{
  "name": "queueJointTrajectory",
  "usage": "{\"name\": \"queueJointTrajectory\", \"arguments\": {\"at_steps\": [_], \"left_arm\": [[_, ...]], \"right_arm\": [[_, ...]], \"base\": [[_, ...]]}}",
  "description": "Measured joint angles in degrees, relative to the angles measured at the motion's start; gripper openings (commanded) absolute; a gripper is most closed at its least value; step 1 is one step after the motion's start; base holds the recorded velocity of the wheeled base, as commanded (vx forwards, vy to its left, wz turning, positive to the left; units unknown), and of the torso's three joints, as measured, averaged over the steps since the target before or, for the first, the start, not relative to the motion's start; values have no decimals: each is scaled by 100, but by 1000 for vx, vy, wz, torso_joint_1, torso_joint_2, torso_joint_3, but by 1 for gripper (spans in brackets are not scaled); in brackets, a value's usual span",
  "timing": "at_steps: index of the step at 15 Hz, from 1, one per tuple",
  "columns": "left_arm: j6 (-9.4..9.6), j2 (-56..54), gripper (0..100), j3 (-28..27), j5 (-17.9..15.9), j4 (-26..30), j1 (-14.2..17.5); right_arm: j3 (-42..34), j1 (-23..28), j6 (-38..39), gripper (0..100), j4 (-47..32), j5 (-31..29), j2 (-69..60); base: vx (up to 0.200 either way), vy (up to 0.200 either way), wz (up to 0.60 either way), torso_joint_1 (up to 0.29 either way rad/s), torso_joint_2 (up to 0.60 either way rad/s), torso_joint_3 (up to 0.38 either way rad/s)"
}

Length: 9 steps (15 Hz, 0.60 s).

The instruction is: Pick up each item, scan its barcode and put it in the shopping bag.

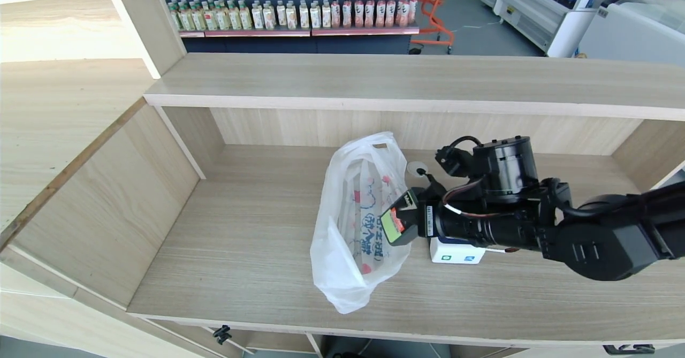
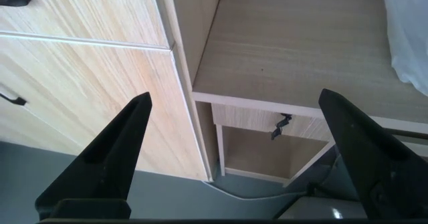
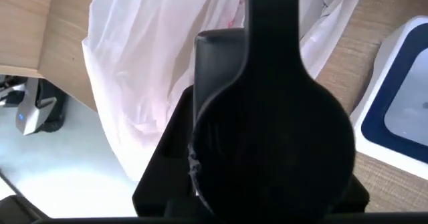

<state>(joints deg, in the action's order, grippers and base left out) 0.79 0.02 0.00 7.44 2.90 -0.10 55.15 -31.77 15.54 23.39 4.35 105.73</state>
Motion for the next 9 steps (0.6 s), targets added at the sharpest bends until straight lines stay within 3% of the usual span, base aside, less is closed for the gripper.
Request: {"name": "queueJointTrajectory", "arguments": {"at_steps": [9], "left_arm": [[0,0,100,0,2,0,0]], "right_arm": [[477,-453,-2449,0,1141,-283,1613]], "base": [[0,0,0,0,0,0]]}}
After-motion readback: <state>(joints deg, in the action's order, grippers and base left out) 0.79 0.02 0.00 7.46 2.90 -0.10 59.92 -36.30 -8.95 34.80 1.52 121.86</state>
